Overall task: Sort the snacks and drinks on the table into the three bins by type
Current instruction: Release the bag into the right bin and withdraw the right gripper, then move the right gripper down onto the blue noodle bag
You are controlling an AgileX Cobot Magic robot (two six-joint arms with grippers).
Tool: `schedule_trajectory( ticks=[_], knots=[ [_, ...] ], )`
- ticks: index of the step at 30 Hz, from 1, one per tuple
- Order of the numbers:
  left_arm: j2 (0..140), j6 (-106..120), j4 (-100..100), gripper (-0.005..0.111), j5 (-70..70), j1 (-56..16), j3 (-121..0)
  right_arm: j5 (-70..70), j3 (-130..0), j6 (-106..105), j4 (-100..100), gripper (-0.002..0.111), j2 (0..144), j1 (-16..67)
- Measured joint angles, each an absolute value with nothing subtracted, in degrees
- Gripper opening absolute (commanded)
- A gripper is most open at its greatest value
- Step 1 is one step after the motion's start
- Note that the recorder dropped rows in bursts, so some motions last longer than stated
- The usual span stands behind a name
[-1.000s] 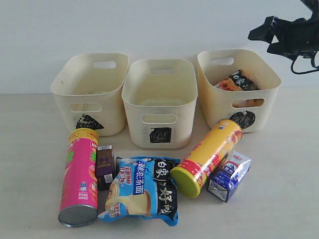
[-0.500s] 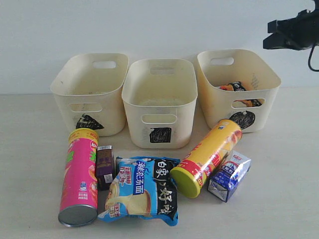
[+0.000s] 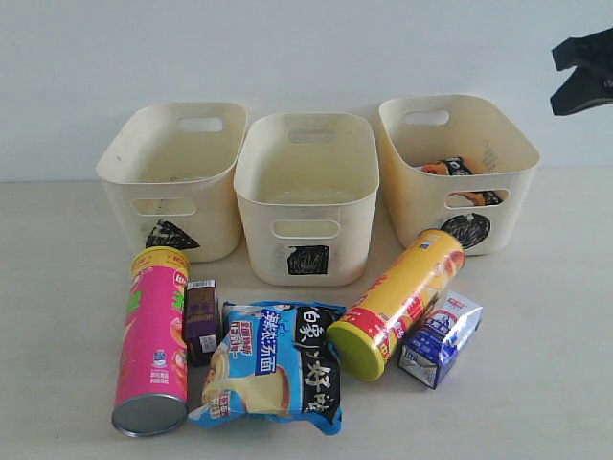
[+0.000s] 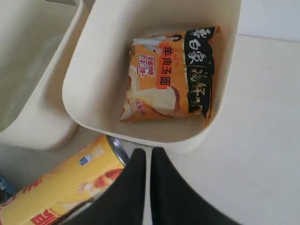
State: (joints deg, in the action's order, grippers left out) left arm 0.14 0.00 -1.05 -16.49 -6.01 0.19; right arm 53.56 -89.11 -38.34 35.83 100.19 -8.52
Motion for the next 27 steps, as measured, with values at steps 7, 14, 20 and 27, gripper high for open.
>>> schedule_trajectory(
  ticks=[7, 14, 20, 27],
  knots=[
    [0.14, 0.0, -1.05, 0.004, -16.49, -6.01, 0.19, 45.31, -75.69, -38.45, 35.39, 0.0, 92.33, -7.44],
    [0.14, 0.0, -1.05, 0.004, -16.49, -6.01, 0.19, 33.42, -63.65, -38.45, 33.32, 0.0, 83.74, -5.04],
    [0.14, 0.0, -1.05, 0.004, -16.49, -6.01, 0.19, 24.44, -55.63, -38.45, 28.89, 0.0, 76.97, -0.43],
    [0.14, 0.0, -1.05, 0.004, -16.49, -6.01, 0.19, 16.93, -48.39, -38.11, 23.74, 0.0, 72.55, 5.97]
  ],
)
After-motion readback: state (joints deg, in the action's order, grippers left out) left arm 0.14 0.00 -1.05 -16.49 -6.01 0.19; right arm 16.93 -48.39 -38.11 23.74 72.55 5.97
